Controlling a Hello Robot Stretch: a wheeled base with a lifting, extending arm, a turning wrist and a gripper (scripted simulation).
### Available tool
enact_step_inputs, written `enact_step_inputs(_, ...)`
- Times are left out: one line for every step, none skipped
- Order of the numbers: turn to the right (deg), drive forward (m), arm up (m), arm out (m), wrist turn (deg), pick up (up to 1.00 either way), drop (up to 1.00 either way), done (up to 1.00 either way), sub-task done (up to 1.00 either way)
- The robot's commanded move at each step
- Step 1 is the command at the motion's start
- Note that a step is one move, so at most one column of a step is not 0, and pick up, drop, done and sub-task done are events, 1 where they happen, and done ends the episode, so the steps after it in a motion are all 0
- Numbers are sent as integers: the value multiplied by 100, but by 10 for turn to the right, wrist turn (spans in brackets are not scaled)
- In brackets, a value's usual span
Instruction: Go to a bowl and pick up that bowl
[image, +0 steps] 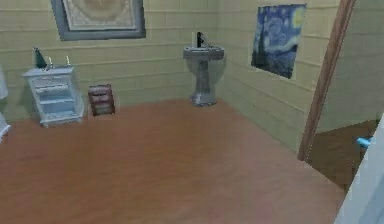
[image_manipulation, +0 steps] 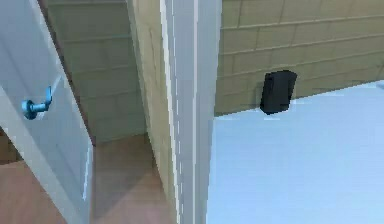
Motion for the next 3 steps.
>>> enact_step_inputs(210, 0, 0, 0, 0, 0, 0, 0, 0)
enact_step_inputs(0, 100, 0, 0, 0, 0, 0, 0, 0)
enact_step_inputs(-120, 0, 0, 0, 0, 0, 0, 0, 0)
